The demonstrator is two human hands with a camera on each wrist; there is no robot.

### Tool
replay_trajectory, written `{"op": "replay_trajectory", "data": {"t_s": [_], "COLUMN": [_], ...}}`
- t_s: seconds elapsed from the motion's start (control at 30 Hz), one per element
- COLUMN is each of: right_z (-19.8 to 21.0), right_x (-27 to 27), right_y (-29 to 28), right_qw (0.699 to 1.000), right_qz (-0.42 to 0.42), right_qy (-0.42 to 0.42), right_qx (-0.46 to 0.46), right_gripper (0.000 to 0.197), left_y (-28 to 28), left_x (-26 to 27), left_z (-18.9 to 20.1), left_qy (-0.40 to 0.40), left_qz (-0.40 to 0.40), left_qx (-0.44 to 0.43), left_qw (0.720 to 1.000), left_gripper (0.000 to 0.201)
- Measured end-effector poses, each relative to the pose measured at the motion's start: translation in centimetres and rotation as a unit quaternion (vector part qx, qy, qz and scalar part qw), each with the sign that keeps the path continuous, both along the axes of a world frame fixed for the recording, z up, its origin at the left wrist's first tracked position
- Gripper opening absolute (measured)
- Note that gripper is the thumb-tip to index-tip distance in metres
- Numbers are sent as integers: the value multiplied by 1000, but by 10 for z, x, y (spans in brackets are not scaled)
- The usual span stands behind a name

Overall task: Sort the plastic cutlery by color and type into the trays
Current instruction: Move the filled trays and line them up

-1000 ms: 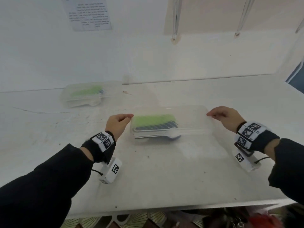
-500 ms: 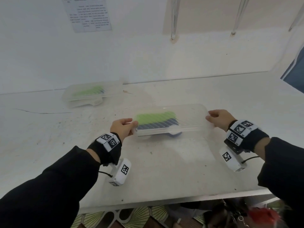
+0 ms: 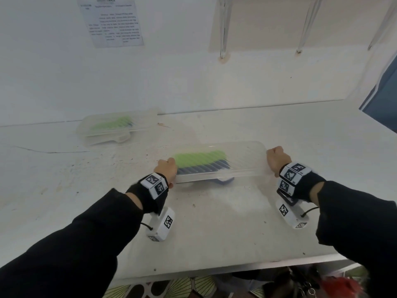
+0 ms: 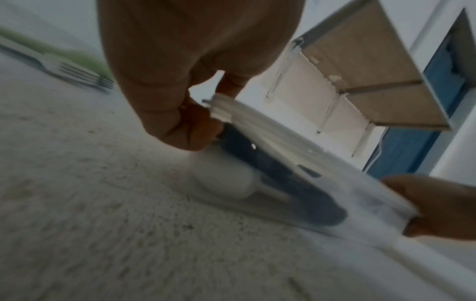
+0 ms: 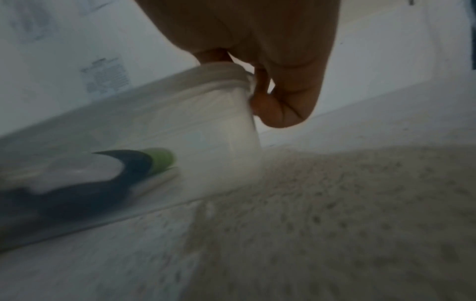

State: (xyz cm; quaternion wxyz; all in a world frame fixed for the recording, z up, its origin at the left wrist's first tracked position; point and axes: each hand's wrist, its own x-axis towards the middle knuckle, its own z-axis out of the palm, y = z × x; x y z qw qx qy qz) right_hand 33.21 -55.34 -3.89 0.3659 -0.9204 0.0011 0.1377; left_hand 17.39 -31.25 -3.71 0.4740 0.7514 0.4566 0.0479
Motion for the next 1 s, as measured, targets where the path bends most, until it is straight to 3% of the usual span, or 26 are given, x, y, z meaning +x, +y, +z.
{"op": "replay_trajectory", "data": {"t_s": [0.1, 0.23, 0.47, 0.57, 0.73, 1.0], "right_z": [-1, -11, 5, 18, 25, -1], "right_x": [1, 6, 6, 17, 23, 40], "right_y": [7, 11, 13, 18, 33, 39], "right_qw": [999, 997, 998, 998, 995, 989], "right_qz": [-12, 12, 22, 51, 72, 94], "right_qy": [-14, -34, -28, -35, -40, -43], "right_qx": [-37, -71, -58, -29, -58, -103], "right_gripper": [48, 39, 39, 46, 38, 37], "left_y": [-2, 0, 8, 14, 24, 35], "left_x": [6, 9, 15, 32, 54, 70], "left_z": [-5, -3, -3, 7, 6, -7], "left_qy": [56, 105, 21, -3, 57, 64], "left_qz": [-37, -73, -40, -54, -71, -59], "left_qx": [115, 177, 87, 98, 111, 127], "left_qw": [991, 976, 995, 994, 990, 988], "left_gripper": [64, 60, 38, 36, 52, 46]}}
